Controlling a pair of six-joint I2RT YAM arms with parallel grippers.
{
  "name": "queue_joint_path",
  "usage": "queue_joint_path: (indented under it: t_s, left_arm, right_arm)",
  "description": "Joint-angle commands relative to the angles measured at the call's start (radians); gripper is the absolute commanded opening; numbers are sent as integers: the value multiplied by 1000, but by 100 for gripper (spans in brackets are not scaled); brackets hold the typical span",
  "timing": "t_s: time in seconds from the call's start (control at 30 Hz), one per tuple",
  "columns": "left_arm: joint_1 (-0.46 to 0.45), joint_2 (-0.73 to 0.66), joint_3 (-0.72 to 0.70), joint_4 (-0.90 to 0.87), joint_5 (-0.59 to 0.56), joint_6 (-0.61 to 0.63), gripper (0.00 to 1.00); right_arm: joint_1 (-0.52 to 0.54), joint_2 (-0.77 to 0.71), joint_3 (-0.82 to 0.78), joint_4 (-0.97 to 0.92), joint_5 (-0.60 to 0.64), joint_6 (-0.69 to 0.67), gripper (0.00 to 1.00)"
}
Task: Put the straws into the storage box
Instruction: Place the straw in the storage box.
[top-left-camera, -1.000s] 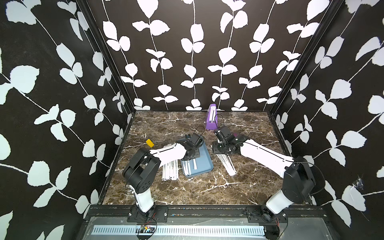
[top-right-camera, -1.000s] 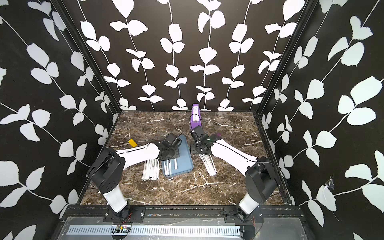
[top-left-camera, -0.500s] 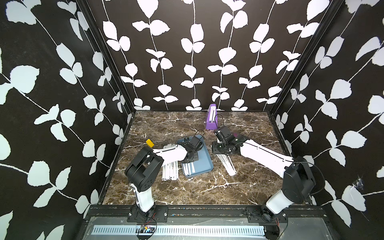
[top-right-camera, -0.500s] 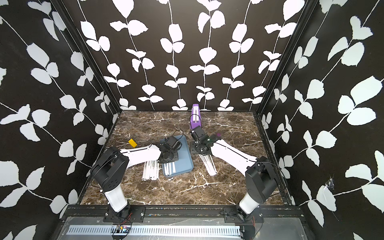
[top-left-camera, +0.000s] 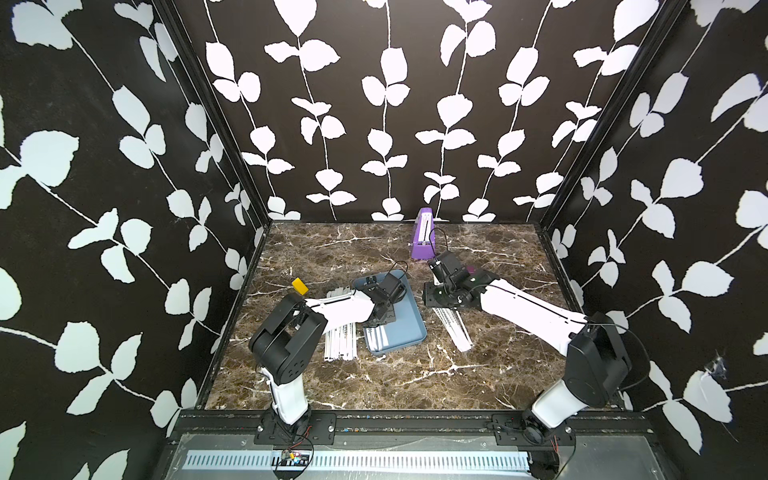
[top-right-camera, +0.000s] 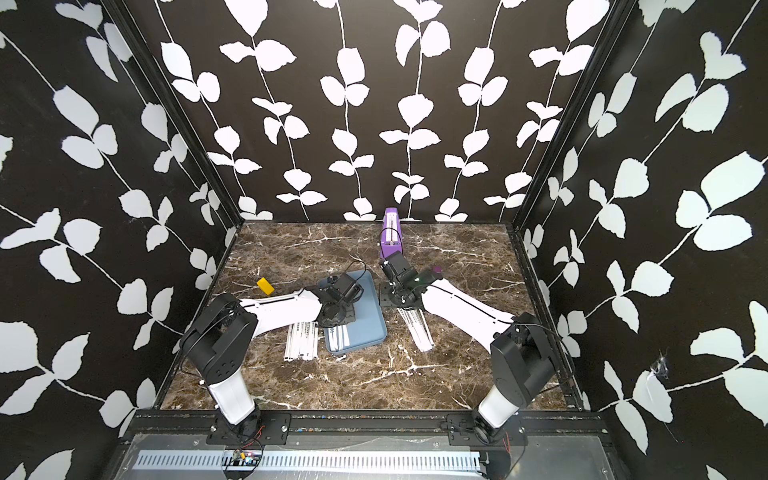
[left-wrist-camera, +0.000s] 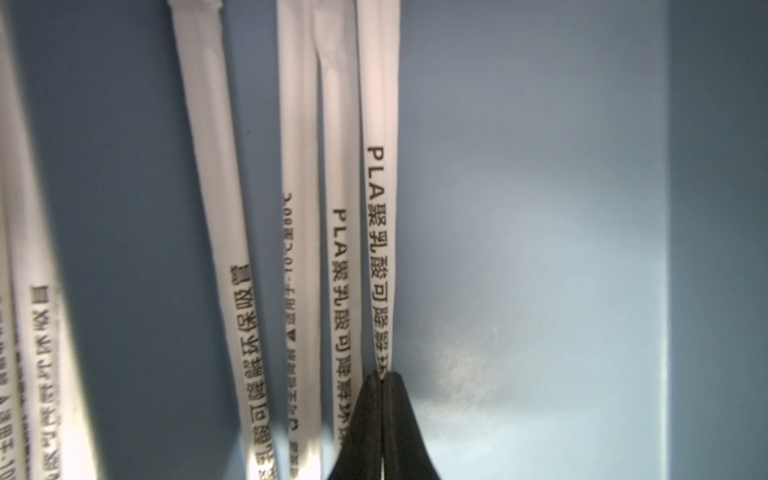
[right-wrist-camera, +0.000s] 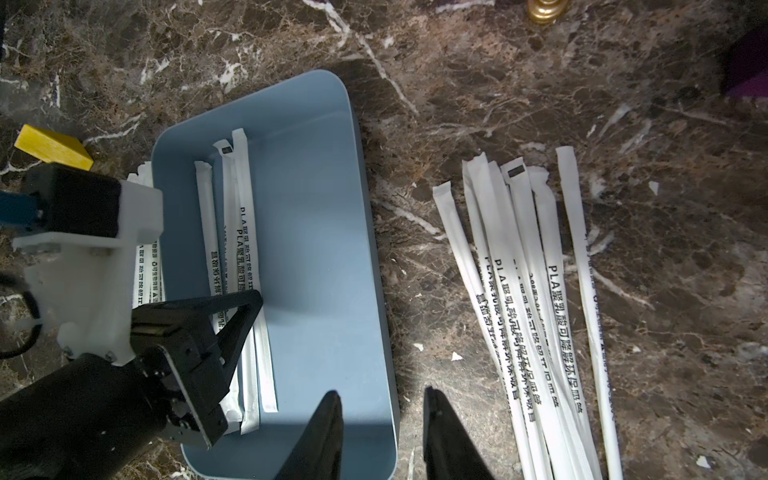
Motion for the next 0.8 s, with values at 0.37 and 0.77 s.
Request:
queue_joint_path:
  t_s: [0.37,0.77]
  left_arm:
    - [6,-50,49,-73,-23,31,12]
    - [15,-210,76,-152,-34,52,31]
  right_arm:
    - [1,20,-12,16,2,-11,34]
    - [-78,2,-43,-92,57,-140,35]
